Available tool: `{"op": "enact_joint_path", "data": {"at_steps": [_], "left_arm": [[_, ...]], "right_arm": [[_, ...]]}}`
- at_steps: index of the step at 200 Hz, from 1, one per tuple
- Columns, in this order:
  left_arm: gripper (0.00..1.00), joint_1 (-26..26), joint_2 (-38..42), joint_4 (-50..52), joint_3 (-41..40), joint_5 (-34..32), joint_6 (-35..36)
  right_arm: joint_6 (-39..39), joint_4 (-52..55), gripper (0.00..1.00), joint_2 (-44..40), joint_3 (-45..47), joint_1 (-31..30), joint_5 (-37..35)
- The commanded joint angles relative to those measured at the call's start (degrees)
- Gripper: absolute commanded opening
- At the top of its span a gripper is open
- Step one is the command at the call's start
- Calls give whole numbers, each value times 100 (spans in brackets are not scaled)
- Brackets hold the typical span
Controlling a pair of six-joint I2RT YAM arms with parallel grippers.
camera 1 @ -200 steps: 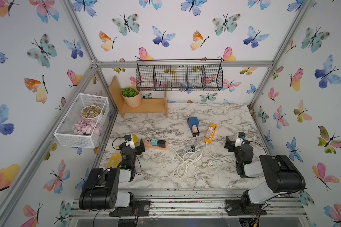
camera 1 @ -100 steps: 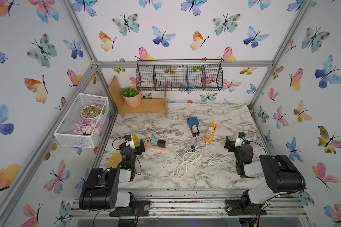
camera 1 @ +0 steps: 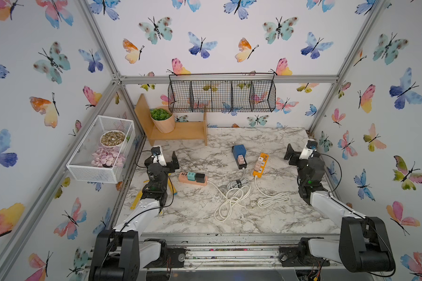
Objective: Pull the plug off the socket
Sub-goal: Adjust the socket at the center of the board.
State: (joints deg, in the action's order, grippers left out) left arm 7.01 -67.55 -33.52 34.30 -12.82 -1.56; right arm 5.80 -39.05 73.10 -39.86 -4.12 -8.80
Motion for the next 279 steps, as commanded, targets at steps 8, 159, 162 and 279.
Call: {"op": "enact_joint_path", "data": {"at_steps": [8, 159, 162, 279], "left_arm": [[98, 302, -67, 1373, 1193, -508, -369], [96, 64, -2314, 7910, 4776, 1440, -4768], [95, 64, -2349, 7949, 4762, 1428, -4819], [72, 82, -3923, 8284, 4942, 1551, -6594]], "right_arm": [[1044, 2155, 98, 9, -2053, -38, 358], [1946, 6599, 93, 993, -4815, -1634, 1003], [1929, 6590, 93, 1000, -4798, -1696, 1009], [1454, 6744, 89, 1260, -4317, -3303, 1296]]}}
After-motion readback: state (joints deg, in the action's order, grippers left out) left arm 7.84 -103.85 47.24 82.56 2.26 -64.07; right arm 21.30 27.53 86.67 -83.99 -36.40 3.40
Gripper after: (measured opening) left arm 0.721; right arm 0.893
